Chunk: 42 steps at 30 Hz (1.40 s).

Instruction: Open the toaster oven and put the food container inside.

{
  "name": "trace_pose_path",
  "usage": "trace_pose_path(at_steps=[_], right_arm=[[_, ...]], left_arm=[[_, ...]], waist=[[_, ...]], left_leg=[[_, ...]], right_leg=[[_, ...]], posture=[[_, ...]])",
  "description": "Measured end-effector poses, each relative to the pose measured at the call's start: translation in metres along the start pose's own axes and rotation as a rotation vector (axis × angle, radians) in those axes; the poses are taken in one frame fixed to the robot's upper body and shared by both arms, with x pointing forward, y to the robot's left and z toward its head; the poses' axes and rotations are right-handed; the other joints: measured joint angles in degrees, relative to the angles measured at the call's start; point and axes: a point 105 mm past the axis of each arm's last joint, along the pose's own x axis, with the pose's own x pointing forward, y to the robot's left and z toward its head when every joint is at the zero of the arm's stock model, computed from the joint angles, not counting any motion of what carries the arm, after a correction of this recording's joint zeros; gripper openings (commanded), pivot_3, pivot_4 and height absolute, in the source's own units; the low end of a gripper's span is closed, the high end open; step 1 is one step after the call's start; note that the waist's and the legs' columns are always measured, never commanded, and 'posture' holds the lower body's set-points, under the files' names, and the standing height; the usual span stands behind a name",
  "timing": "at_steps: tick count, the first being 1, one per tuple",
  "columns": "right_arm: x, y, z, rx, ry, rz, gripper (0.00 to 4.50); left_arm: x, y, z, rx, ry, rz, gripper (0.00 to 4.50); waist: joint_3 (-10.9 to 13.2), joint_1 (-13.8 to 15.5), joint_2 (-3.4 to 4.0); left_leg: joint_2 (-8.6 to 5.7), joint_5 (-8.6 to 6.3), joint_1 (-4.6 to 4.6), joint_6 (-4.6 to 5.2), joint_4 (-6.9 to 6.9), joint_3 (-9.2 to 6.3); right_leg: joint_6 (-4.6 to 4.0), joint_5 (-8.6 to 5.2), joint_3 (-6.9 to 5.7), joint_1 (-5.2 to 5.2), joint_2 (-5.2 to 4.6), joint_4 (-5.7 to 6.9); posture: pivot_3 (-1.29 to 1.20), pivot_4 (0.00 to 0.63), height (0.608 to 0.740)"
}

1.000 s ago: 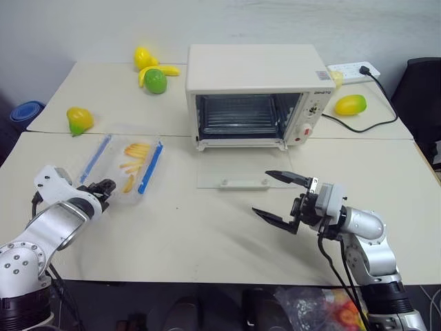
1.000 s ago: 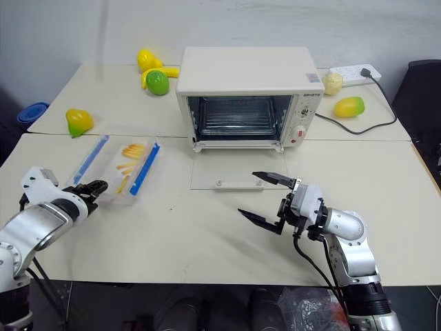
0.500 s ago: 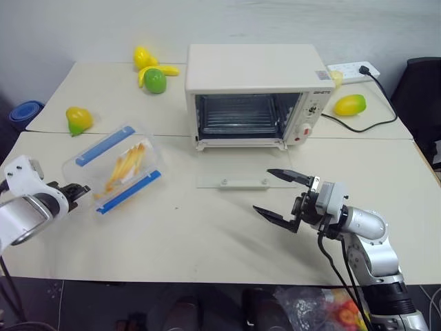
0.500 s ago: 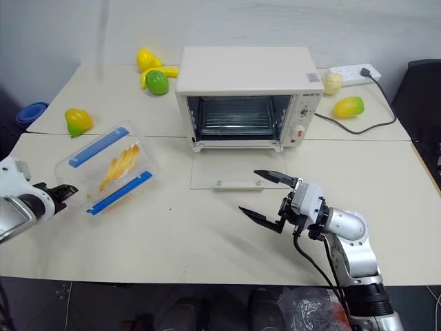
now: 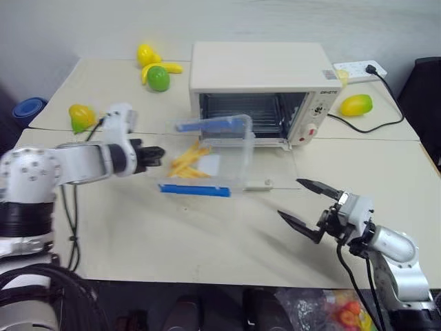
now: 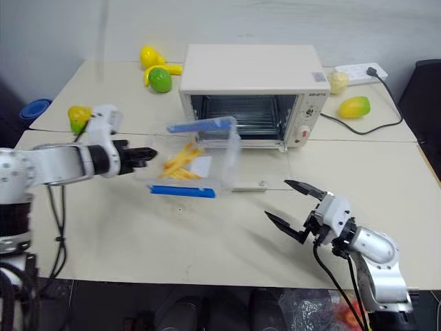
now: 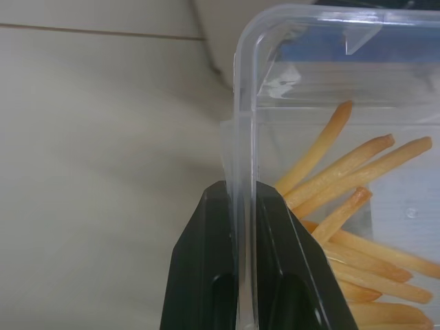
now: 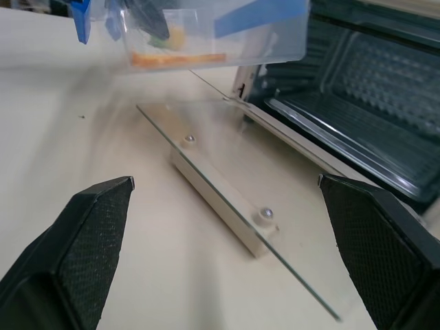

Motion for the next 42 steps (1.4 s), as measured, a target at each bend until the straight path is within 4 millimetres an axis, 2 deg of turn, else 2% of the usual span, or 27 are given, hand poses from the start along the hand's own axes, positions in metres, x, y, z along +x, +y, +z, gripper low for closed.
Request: trace_pose_path(at_steps=[4, 10, 18, 22, 25, 28, 29, 32, 34, 36, 39, 42], right_arm=[[-0.008, 0.005, 0.003, 0.007, 0.019, -0.043, 4.5], [-0.004, 0.014, 0.011, 0.016, -0.011, -0.078, 4.5], [0.001, 0.015, 0.011, 0.026, -0.016, -0.099, 4.5], [0.002, 0.013, 0.013, 0.023, -0.026, -0.101, 4.5], [0.004, 0.01, 0.014, 0.029, -0.029, -0.101, 4.5], [0.004, 0.007, 0.014, 0.051, -0.015, -0.094, 4.5], [0.005, 0.007, 0.014, 0.071, -0.013, -0.08, 4.31], [0.007, 0.014, 0.012, 0.132, 0.035, -0.005, 3.59], [0.011, 0.02, 0.005, 0.172, 0.103, 0.051, 2.9], [0.021, 0.026, 0.0, 0.195, 0.142, 0.103, 2.24], [0.034, 0.028, -0.004, 0.18, 0.182, 0.153, 1.3], [0.055, 0.011, -0.011, 0.152, 0.211, 0.127, 0.26]], left_arm=[[0.027, -0.019, -0.001, -0.004, 0.019, -0.03, 0.01], [0.045, -0.021, 0.019, 0.064, -0.046, 0.051, 0.01], [0.061, -0.035, 0.02, 0.046, -0.058, -0.02, 2.51], [0.057, -0.036, 0.028, 0.014, -0.1, -0.064, 3.72], [0.044, -0.035, 0.044, -0.018, -0.194, -0.141, 3.72], [0.017, -0.03, 0.056, 0.01, -0.275, -0.232, 3.72], [0.005, -0.027, 0.056, 0.062, -0.297, -0.262, 3.74], [-0.029, -0.003, 0.043, 0.305, -0.307, -0.283, 3.15], [-0.036, 0.011, 0.019, 0.488, -0.257, -0.304, 2.53], [-0.028, 0.007, -0.012, 0.585, -0.185, -0.407, 1.92], [-0.014, 0.002, -0.048, 0.634, -0.115, -0.503, 1.08], [0.011, -0.023, -0.064, 0.62, -0.153, -0.59, 0.11]], waist=[[0.05, -0.29, -0.09], [0.06, -0.17, -0.1], [0.07, 0.22, -0.11], [0.07, -0.11, -0.11], [0.07, -0.2, -0.11], [0.08, -0.32, -0.09], [0.08, -0.48, -0.07], [0.14, -0.97, 0.04], [0.14, -0.79, 0.07], [0.15, -0.06, 0.07], [0.15, 0.69, 0.07], [0.15, 1.26, 0.07]], left_leg=[[0.01, 0.06, 0.1, -0.06, 0.06, 0.13], [-0.02, 0.09, 0.13, -0.11, 0.06, 0.12], [-0.05, 0.11, 0.08, -0.08, 0.06, 0.06], [0.0, 0.11, 0.09, -0.09, 0.05, 0.06], [0.01, 0.11, 0.09, -0.1, 0.05, 0.07], [0.04, 0.11, 0.1, -0.11, 0.04, 0.05], [0.04, 0.11, 0.11, -0.12, 0.02, 0.08], [0.03, 0.09, 0.24, -0.16, -0.13, 0.08], [0.03, 0.1, 0.28, -0.14, -0.13, 0.04], [-0.01, 0.12, 0.24, -0.08, -0.06, -0.12], [-0.03, 0.02, 0.11, 0.08, 0.0, -0.2], [-0.08, -0.02, -0.17, 0.18, 0.1, -0.25]], right_leg=[[0.03, 0.01, -0.14, -0.01, 0.06, 0.04], [0.03, 0.01, -0.18, -0.01, 0.11, 0.06], [0.04, 0.01, -0.26, -0.01, 0.07, 0.04], [0.04, 0.01, -0.27, -0.01, 0.07, 0.05], [0.04, 0.01, -0.28, -0.01, 0.07, 0.05], [0.03, 0.01, -0.28, -0.03, 0.09, 0.05], [0.03, 0.01, -0.25, -0.04, 0.08, 0.05], [-0.03, -0.02, -0.09, -0.03, 0.13, 0.0], [-0.06, -0.04, -0.11, 0.05, 0.08, -0.06], [-0.06, -0.03, 0.06, 0.19, -0.07, -0.17], [-0.06, -0.03, 0.13, 0.16, -0.15, -0.24], [-0.01, 0.0, 0.1, -0.03, -0.17, -0.25]], posture=[[0.0, 0.15, 0.74], [0.0, 0.15, 0.74], [0.0, 0.15, 0.74], [0.0, 0.15, 0.74], [0.0, 0.15, 0.74], [0.0, 0.15, 0.74], [0.0, 0.15, 0.74], [0.0, 0.15, 0.74], [0.0, 0.15, 0.74], [0.0, 0.15, 0.74], [0.0, 0.15, 0.74], [0.0, 0.15, 0.74]])
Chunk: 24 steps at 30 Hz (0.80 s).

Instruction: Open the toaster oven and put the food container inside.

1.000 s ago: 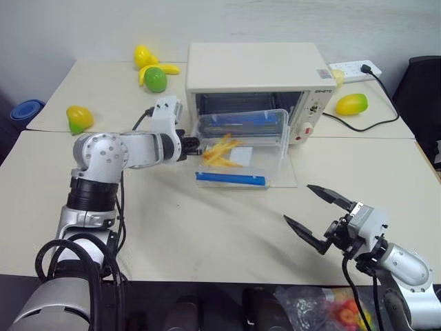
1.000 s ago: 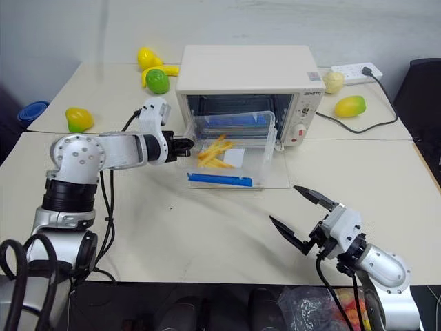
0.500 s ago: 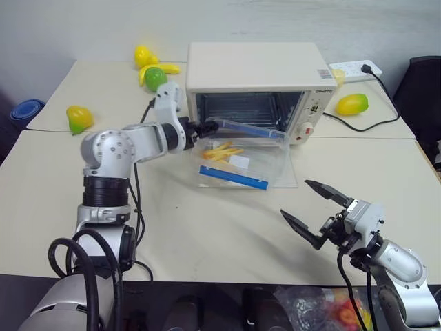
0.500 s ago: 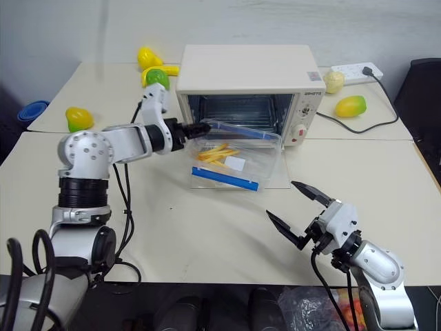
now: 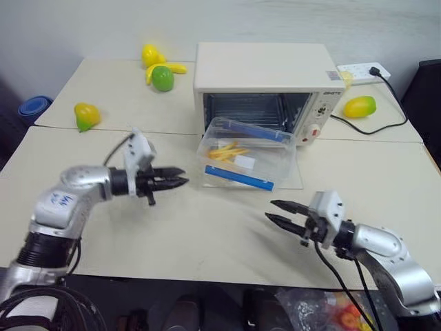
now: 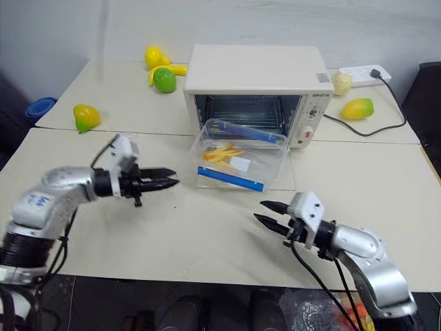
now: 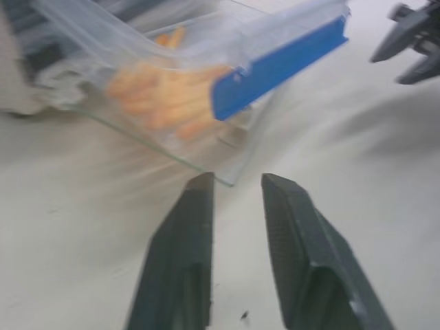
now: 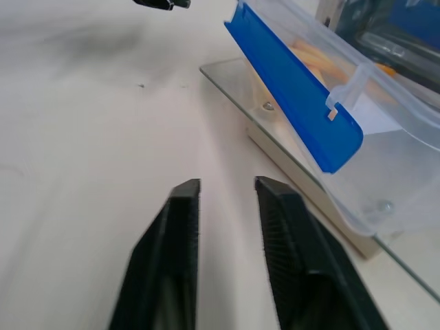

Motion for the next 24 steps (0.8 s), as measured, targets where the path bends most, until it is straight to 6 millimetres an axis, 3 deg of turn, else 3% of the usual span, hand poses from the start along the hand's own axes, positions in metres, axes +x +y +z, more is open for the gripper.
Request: trace_pose_path(at_steps=[1, 4, 12, 18, 24], right_arm=[[0.005, -0.008, 0.0, 0.004, 0.01, -0.016, 0.04], [0.017, -0.03, 0.0, 0.001, 0.051, -0.06, 0.04], [0.044, -0.093, 0.008, -0.058, 0.049, -0.244, 0.04], [0.064, -0.121, 0.016, -0.091, 0.026, -0.344, 0.04], [0.095, -0.123, 0.025, -0.035, -0.033, -0.405, 0.04]], left_arm=[[0.009, 0.0, 0.0, -0.003, -0.028, 0.009, 0.1], [0.035, 0.008, 0.009, -0.005, -0.115, 0.085, 0.1], [0.066, 0.05, 0.01, -0.033, -0.165, 0.367, 0.1], [0.067, 0.08, 0.027, -0.034, -0.246, 0.543, 0.1], [0.066, 0.099, 0.03, -0.051, -0.291, 0.687, 0.1]], waist=[[0.0, -0.04, 0.0], [-0.01, -0.02, -0.03], [-0.01, -0.92, -0.04], [-0.01, -1.53, -0.04], [-0.01, -2.07, -0.03]], left_leg=[[0.0, 0.0, -0.11, 0.01, 0.04, 0.0], [-0.07, 0.07, -0.78, 0.02, 0.23, 0.07], [-0.25, 0.26, -0.7, 0.16, 0.35, 0.33], [-0.26, 0.31, -0.73, 0.14, 0.15, 0.29], [-0.25, 0.32, -0.76, 0.13, 0.1, 0.3]], right_leg=[[0.01, 0.01, -0.01, -0.09, 0.01, 0.0], [0.1, 0.05, -0.09, -0.84, 0.11, 0.31], [0.33, 0.18, -0.3, -0.87, 0.23, 0.45], [0.35, 0.21, -0.33, -0.91, 0.19, 0.5], [0.36, 0.22, -0.52, -0.95, 0.13, 0.48]], posture=[[0.0, 0.15, 0.74], [0.0, 0.15, 0.74], [0.0, 0.15, 0.74], [0.0, 0.15, 0.74], [0.0, 0.15, 0.74]])
